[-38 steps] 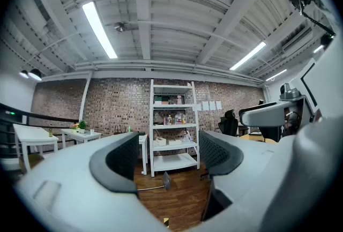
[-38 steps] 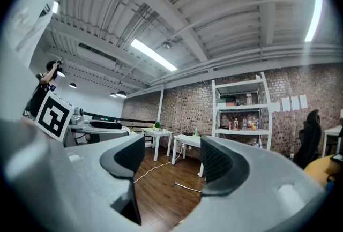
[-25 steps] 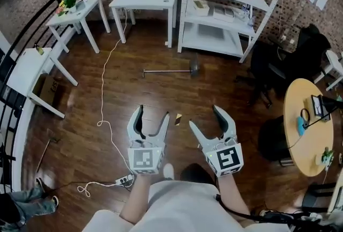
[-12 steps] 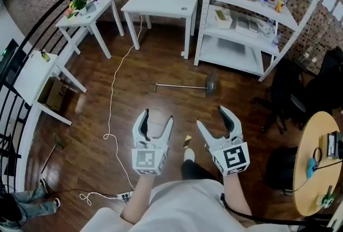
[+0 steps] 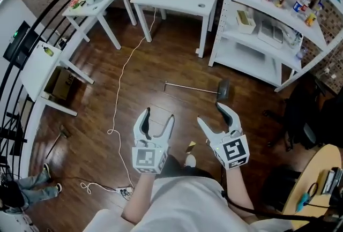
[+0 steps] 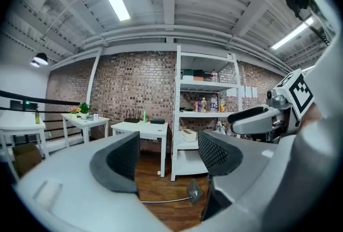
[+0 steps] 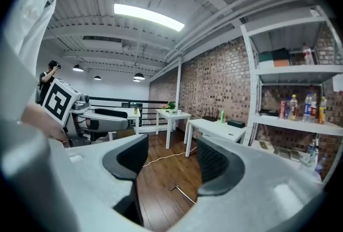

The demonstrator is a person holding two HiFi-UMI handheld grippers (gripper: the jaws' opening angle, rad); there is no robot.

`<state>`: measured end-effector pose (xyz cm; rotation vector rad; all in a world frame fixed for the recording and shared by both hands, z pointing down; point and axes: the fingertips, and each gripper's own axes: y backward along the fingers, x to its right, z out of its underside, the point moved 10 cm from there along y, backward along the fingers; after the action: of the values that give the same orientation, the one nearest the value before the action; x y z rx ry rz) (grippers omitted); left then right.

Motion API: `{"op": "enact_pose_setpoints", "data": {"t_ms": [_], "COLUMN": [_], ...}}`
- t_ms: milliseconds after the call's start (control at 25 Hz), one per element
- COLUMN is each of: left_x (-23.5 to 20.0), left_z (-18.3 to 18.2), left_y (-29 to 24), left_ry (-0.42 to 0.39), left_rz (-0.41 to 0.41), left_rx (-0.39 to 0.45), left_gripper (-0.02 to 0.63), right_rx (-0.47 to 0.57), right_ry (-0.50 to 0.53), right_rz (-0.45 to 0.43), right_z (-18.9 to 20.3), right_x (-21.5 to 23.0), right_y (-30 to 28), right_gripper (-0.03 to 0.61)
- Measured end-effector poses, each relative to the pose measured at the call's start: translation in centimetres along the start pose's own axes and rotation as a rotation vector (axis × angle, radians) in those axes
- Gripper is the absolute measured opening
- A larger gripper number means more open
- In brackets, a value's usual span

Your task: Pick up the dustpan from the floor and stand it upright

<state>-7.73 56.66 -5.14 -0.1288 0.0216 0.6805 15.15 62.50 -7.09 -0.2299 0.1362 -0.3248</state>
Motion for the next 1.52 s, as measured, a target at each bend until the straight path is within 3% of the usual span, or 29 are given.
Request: {"op": "enact_pose_setpoints", "data": {"t_ms": [200,600,880,1000,1120,1280,1520], "left_x": [-4.2,-17.6,-25.1,-27.2,-28.9,-30.7,-34.5], "left_z": [2.3,4.3,8.5,12.0,16.3,22.7,37.0], "left_y": [-5.0,-21.0,-29.2,-31.7,-33.4,-36.7,-41.9], "left_ry": [0.008,0.06,0.025,0.078,0.163,0.217,0.286], "left_rz": [-0.04,-0.049,-0.031,-0.049,-0.09,-0.141,-0.172], "left_rx": [-0.049,-0.083,-0.198,-0.258,-0.291,-0.32,-0.438], "left_gripper": [0.348,0.336,0.325,0.325,0.325,0.319,0.319], "right_rx": [-0.072,-0.263,-0.415,-0.5,-0.612,-0.741,-0.874], "right_ry": [0.008,0.087,0.119,0.122,0.138,0.183,0.249], "right_rz": [-0.115,-0.225,-0.283,-0.337,-0.442,-0.555,-0.681], "right_z": [1.4,0.8,3.2,7.0,12.9,21.0,35.9], "right_x": [1.4,6.4,9.4,9.9,9.6,9.5,7.9], "right_y": [-8.6,-30.0,-43.6,-48.2,-52.2,-58.2,-67.9], "right_gripper": [0.238,0.224,0.222,0.211,0.198,0.188,0.17]}}
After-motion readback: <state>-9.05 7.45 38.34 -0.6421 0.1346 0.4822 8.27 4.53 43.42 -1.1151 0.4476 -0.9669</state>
